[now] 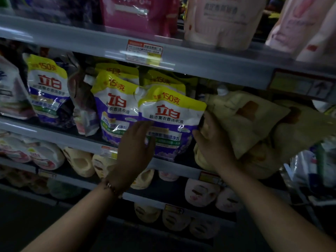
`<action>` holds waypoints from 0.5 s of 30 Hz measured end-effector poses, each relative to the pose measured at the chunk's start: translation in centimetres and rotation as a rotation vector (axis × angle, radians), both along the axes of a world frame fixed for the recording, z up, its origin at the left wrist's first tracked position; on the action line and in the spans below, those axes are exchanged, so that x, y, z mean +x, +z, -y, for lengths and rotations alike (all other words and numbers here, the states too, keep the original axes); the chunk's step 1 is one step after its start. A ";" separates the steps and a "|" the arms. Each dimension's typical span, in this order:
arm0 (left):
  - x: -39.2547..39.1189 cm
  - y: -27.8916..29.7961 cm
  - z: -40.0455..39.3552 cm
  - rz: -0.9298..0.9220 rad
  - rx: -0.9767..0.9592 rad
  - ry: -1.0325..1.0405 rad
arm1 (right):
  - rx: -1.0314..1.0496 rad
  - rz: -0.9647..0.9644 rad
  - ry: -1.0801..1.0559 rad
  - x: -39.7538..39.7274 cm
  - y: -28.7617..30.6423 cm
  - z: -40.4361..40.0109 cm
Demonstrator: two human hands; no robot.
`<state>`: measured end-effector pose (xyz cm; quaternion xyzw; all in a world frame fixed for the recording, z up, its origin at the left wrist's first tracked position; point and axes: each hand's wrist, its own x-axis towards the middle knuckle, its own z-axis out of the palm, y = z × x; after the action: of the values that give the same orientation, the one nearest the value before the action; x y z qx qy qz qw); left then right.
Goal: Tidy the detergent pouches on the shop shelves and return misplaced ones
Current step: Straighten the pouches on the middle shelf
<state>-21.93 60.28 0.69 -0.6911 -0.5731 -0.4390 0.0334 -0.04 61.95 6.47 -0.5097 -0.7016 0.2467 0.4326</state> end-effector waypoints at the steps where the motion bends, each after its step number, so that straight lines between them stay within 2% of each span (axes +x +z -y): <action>1: 1.2 -0.1 0.7 -0.057 0.019 -0.053 | 0.029 0.137 0.001 0.8 -0.5 0.9; 4: 5.3 -1.2 1.5 -0.183 0.039 -0.196 | 0.125 0.527 -0.070 4.0 -2.8 2.5; 6: 8.2 -2.3 1.2 -0.280 0.036 -0.271 | 0.125 0.578 -0.108 6.3 -4.8 3.2; 9: 12.8 -4.2 0.2 -0.409 0.062 -0.294 | 0.117 0.489 -0.212 9.7 -7.3 4.6; 11: 15.7 -5.0 -0.5 -0.483 0.156 -0.255 | 0.096 0.375 -0.278 12.1 -8.3 5.3; 15: 19.5 -5.9 -2.8 -0.588 0.306 -0.210 | -0.219 0.050 -0.504 17.0 -9.5 4.6</action>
<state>-2.47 63.07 -5.24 -0.8302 -0.3923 -0.3028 0.2552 16.96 57.36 -3.07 -0.7177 -0.5323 0.1933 0.4053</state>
